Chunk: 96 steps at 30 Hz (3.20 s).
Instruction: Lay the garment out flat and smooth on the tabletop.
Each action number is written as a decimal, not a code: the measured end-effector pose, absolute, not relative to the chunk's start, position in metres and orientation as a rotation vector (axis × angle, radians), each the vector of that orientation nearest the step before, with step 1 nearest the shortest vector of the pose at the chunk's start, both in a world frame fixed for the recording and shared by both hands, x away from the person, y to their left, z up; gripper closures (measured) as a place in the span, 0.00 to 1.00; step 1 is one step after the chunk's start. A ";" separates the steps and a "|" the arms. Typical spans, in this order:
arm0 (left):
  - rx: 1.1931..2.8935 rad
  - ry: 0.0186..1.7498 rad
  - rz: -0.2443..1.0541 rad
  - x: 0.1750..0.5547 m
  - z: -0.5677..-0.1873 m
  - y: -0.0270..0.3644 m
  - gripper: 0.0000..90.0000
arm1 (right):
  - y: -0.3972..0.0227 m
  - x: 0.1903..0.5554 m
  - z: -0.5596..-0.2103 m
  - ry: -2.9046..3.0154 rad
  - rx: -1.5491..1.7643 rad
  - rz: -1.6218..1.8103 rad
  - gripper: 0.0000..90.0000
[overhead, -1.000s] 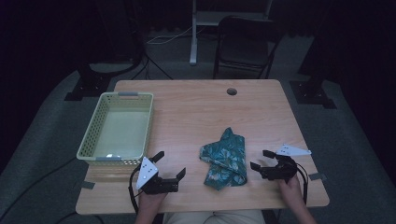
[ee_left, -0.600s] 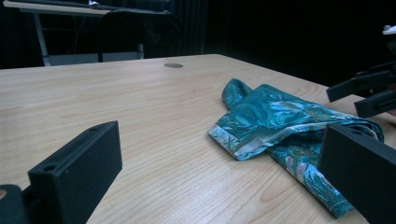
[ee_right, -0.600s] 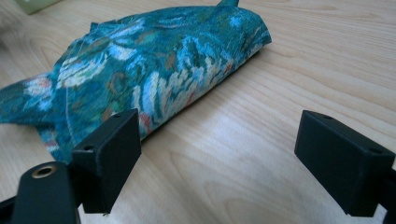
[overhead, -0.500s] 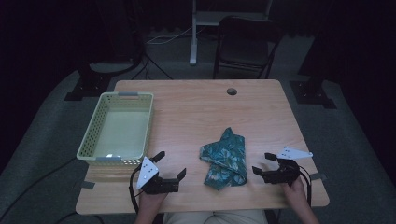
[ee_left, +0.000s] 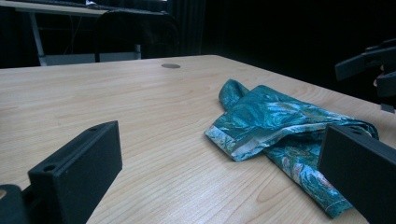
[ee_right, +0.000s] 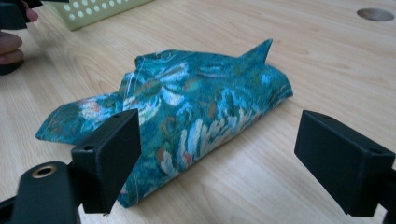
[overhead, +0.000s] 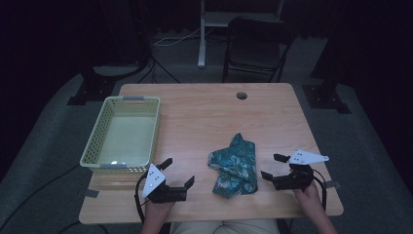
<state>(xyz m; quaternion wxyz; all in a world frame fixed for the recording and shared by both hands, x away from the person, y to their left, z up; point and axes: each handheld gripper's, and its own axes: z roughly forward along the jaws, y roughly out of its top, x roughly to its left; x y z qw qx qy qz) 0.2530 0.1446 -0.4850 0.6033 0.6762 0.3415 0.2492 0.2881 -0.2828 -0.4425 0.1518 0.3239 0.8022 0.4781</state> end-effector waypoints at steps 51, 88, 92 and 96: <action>1.565 0.798 0.554 0.255 -0.485 0.146 0.01 | -0.125 0.365 -0.458 2.770 0.657 1.165 0.26; 1.558 0.809 0.542 0.256 -0.485 0.146 0.01 | -0.161 0.353 -0.413 2.576 0.758 1.184 0.96; 1.557 0.812 0.538 0.257 -0.485 0.147 0.01 | -0.190 0.342 -0.399 2.491 0.803 1.248 0.96; 1.557 0.813 0.537 0.257 -0.485 0.147 0.01 | -0.215 0.330 -0.392 2.418 0.854 1.289 0.96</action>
